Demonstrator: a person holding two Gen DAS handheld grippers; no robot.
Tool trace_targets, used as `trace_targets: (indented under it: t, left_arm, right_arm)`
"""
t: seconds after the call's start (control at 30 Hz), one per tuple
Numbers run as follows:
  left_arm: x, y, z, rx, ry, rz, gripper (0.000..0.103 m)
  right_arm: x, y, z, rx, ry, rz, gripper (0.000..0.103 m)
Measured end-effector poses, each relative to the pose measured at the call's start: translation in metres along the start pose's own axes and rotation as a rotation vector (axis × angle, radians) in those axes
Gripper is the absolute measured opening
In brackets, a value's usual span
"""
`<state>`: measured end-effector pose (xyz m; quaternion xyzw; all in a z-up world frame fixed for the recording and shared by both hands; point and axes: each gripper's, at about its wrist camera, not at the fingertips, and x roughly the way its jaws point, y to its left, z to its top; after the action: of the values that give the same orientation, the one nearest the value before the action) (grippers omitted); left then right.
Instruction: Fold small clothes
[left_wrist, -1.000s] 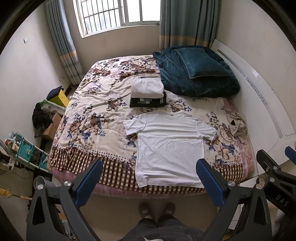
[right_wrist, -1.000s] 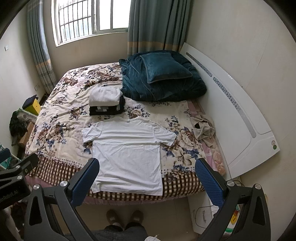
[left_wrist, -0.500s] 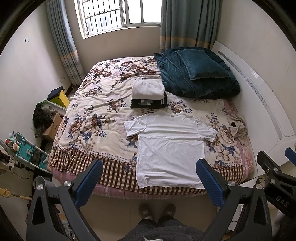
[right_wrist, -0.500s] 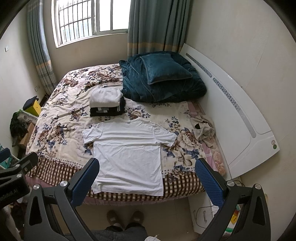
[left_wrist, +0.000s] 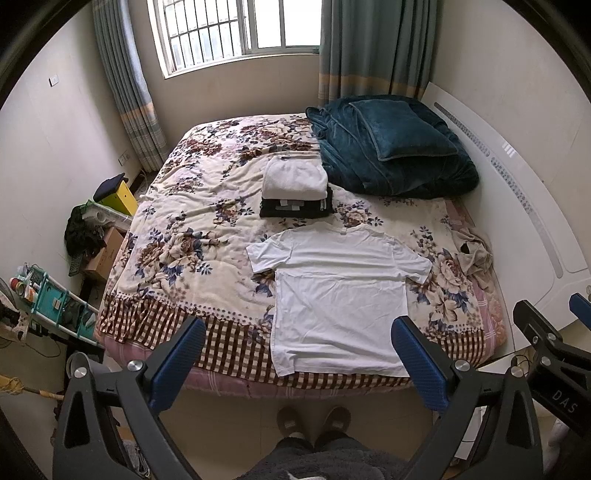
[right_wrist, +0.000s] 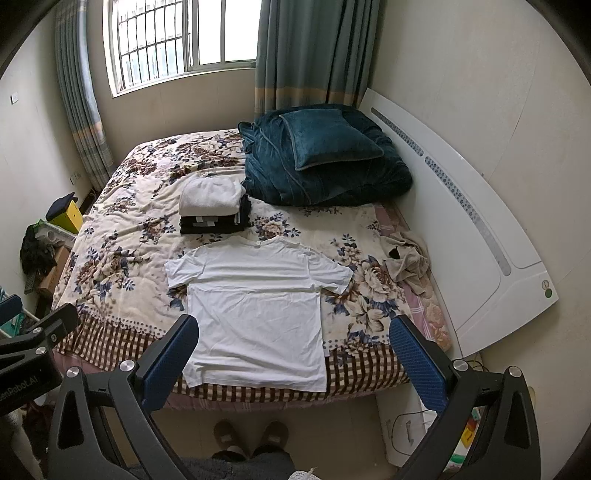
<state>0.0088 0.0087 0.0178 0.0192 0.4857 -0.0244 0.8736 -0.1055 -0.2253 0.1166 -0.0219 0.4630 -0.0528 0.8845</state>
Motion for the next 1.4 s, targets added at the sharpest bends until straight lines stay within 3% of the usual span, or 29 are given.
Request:
trace_targets:
  t: [0.83,1.23,1.4]
  left_arm:
    - [-0.001,-0.001,-0.005,0.000,-0.008,0.003,0.102]
    - [0.004,0.000,0.018,0.005,0.000,-0.002,0.102]
    - [0.037,0.002,0.035,0.016,-0.027,0.029,0.103]
  right_arm:
    - [-0.002,0.002,-0.001,0.001,-0.007,0.000,0.103]
    - [-0.002,0.003,-0.004,0.005,-0.007,-0.002,0.103]
    - [0.005,0.001,0.006,0.037,0.008,-0.022,0.103]
